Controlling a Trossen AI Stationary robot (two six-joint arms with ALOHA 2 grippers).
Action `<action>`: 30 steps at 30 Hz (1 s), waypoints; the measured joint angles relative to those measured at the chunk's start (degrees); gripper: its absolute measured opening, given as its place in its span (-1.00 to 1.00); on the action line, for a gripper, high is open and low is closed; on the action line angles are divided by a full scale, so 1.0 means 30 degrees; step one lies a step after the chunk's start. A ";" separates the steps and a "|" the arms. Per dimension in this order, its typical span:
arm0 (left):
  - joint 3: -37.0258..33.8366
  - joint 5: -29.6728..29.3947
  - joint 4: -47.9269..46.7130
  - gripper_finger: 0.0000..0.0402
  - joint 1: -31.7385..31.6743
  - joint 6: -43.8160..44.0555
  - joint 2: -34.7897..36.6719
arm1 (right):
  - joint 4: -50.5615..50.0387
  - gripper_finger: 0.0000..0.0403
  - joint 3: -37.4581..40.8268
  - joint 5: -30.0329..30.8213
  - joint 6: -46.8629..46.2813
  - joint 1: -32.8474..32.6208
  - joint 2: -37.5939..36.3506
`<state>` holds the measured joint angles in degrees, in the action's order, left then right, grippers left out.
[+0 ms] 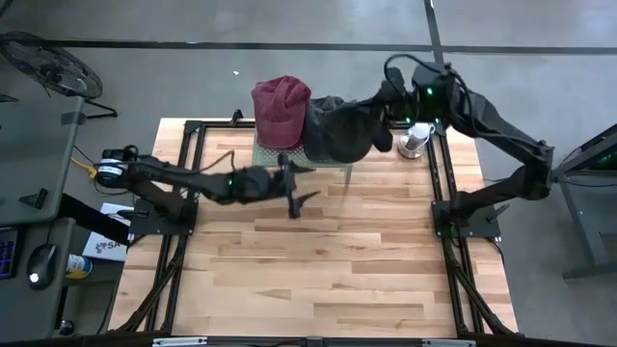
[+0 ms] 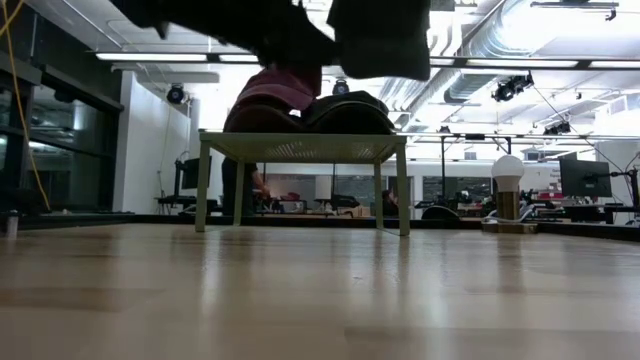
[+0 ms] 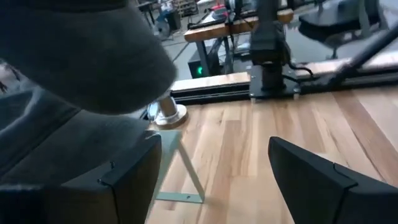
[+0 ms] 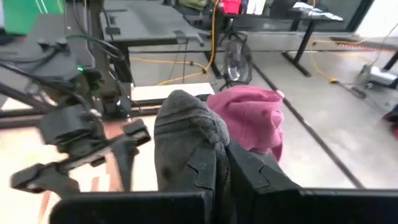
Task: Pick & Place hat
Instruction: Stack the black caps on top of black cap on the shelf
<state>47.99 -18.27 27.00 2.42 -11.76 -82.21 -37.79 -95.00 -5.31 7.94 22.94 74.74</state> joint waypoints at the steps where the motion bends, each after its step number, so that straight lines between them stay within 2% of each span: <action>1: 0.0000 0.0648 0.0048 0.45 -0.0566 0.0358 0.0000 | 0.0104 -0.96 0.0000 -0.0717 -0.0036 0.0562 0.0143; 6: 0.0000 0.3420 0.0301 0.45 -0.2476 0.1118 0.0160 | 0.0820 -0.96 0.0000 -0.3712 -0.0842 0.3172 0.0747; 9: 0.0000 0.4299 0.0212 0.45 -0.3077 0.1235 0.0160 | 0.1800 -0.96 0.0000 -0.6009 -0.2029 0.4371 0.1046; 12: 0.0000 0.4267 0.0241 0.45 -0.3376 0.1374 0.0160 | 0.2844 -0.96 0.0000 -0.8505 -0.3450 0.5324 0.1326; 16: 0.0000 0.2608 0.0233 0.45 -0.3484 0.1348 0.0160 | 0.4123 -0.96 0.0000 -1.1118 -0.5105 0.5877 0.2105; 23: 0.0000 0.1006 -0.0115 0.45 -0.3426 0.1226 0.0160 | 0.4123 -0.96 0.0000 -1.2772 -0.5823 0.5895 0.3019; 30: 0.0000 0.0725 -0.0211 0.45 -0.3433 0.1422 0.0160 | 0.4108 -0.96 0.0089 -1.1753 -0.5524 0.5888 0.3110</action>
<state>47.99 -16.10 26.37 -7.88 -7.49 -81.73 -25.46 -94.73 -40.57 -8.63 40.60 84.07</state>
